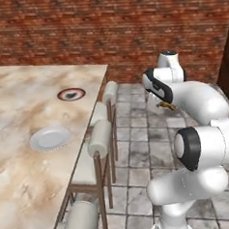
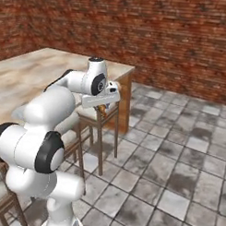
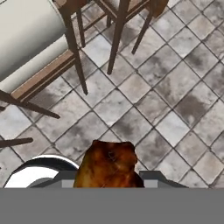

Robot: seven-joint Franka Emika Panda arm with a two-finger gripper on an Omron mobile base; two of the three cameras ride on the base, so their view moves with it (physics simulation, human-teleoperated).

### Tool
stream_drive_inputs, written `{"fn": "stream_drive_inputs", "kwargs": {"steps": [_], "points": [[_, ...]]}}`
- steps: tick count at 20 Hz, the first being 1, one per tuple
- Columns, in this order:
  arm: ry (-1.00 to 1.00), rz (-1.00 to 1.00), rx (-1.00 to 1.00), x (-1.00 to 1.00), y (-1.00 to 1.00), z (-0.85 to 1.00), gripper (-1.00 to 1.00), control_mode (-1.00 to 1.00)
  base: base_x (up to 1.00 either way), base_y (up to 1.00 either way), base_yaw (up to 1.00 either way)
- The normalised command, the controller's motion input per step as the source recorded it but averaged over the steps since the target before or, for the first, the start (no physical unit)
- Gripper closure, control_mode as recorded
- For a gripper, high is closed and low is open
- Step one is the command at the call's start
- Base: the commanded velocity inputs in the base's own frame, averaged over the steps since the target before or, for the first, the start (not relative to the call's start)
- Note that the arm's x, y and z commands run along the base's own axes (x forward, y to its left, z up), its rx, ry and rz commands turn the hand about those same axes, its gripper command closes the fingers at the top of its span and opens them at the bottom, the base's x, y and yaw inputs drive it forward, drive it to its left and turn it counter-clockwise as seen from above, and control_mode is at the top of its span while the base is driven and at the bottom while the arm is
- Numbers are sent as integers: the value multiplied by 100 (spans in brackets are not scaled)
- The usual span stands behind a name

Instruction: Take the chicken drumsticks from the pan and place one on each plate on the dining counter.

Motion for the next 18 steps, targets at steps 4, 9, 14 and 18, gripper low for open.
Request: {"fn": "stream_drive_inputs", "kwargs": {"steps": [4, 9, 14, 18], "points": [[0, 0, 0, 0, 0, 0, 100, 100, 100, -5, 50], [0, 0, 0, 0, 0, 0, 100, 100, 89, -5, 67], [0, 0, 0, 0, 0, 0, 100, 100, 69, -7, 84], [0, 0, 0, 0, 0, 0, 100, 100, 56, -14, 88]]}}
